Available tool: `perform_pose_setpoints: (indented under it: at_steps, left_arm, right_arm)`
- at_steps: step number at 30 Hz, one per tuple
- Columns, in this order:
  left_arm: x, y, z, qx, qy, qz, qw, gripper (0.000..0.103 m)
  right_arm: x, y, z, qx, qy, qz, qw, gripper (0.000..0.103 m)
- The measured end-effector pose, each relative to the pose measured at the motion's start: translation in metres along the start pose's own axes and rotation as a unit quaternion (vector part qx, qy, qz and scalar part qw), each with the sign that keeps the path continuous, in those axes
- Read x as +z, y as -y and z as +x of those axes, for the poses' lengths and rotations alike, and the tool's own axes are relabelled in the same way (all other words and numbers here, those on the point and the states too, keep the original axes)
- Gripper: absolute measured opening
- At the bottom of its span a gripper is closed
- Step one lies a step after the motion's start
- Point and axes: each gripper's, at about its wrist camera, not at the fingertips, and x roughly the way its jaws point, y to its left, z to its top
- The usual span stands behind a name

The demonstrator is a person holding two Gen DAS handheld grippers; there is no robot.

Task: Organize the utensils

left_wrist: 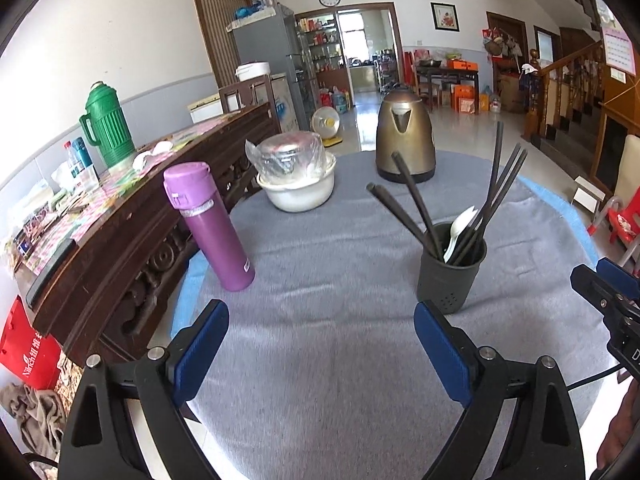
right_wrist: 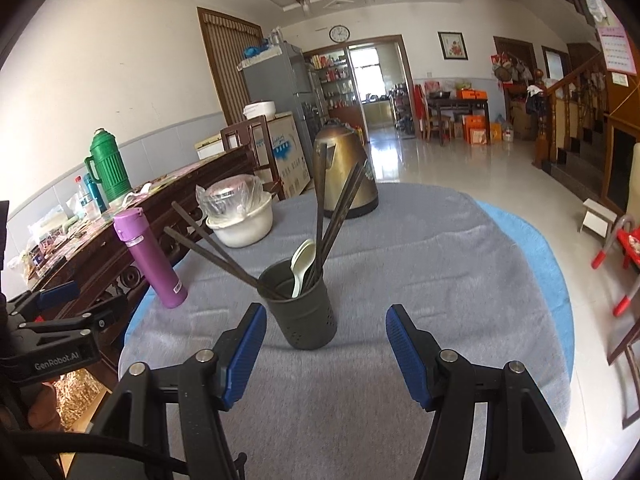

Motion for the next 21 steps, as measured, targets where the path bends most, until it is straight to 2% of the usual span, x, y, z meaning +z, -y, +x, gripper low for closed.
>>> perform_pose_setpoints:
  at_steps: [21]
  left_arm:
    - [-0.01,-0.008,0.016,0.007,-0.025,-0.009,0.9996,0.094]
  right_arm:
    - [-0.003,-0.015,0.013,0.001,-0.021,-0.001,1.0,0.066]
